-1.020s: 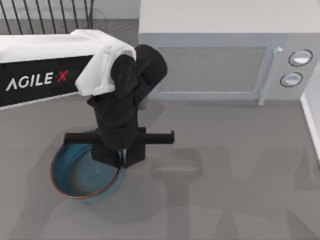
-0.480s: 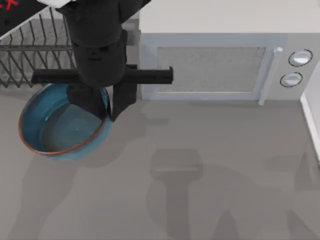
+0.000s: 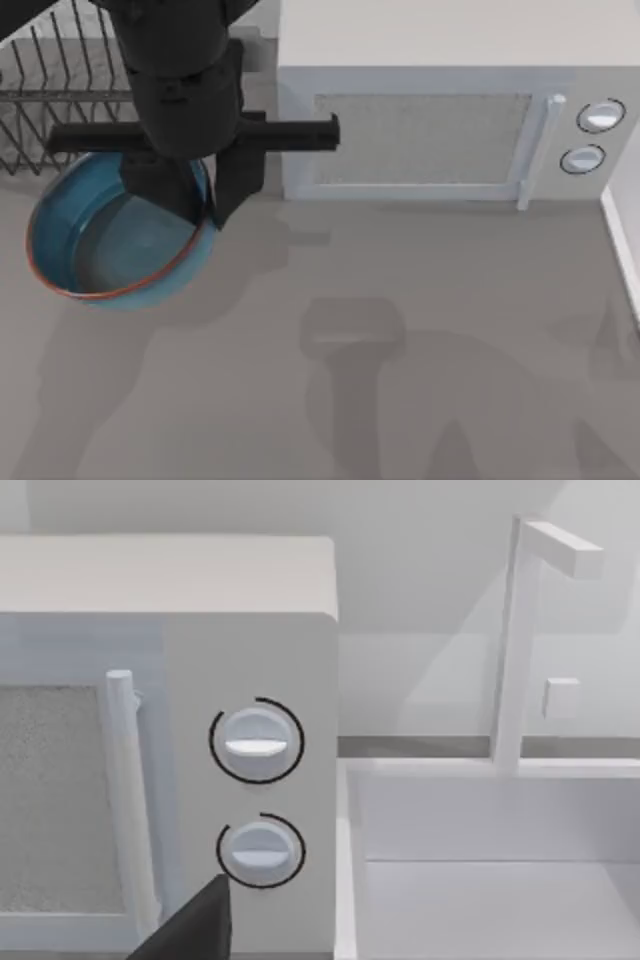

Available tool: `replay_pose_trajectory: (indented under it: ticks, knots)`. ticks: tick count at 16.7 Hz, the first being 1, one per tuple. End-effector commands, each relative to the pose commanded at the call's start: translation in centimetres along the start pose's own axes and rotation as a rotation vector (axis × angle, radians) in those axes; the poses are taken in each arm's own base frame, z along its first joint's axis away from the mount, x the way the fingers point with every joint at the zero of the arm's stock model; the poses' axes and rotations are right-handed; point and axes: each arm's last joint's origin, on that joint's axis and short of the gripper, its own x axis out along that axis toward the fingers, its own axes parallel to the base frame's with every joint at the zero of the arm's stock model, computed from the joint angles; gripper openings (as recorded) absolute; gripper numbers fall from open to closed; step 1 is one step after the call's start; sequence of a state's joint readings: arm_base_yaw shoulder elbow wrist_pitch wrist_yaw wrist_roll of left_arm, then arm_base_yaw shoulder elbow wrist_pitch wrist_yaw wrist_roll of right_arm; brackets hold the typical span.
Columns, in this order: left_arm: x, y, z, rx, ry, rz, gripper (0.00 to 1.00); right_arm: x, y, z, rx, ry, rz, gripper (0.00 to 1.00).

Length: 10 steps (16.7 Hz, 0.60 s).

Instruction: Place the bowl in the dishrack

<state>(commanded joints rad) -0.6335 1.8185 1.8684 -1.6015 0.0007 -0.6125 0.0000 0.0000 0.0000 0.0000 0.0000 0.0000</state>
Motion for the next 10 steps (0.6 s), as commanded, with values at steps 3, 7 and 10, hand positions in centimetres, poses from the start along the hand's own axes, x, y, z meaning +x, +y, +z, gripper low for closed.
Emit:
replay_pose_trajectory:
  ticks: [3,7,10]
  knots:
    - [-1.5,2.7,1.2,-0.039,-0.120,-0.075,0.00,0.0,0.0,0.0,0.000,0.000,0.000,1.00]
    - [-4.8,9.2,2.7,-0.117,-0.447,-0.197,0.00,0.0,0.0,0.0,0.000,0.000,0.000,1.00]
    - [-7.1,14.7,2.1,-0.150,-0.764,-0.224,0.00,0.0,0.0,0.0,0.000,0.000,0.000,1.00]
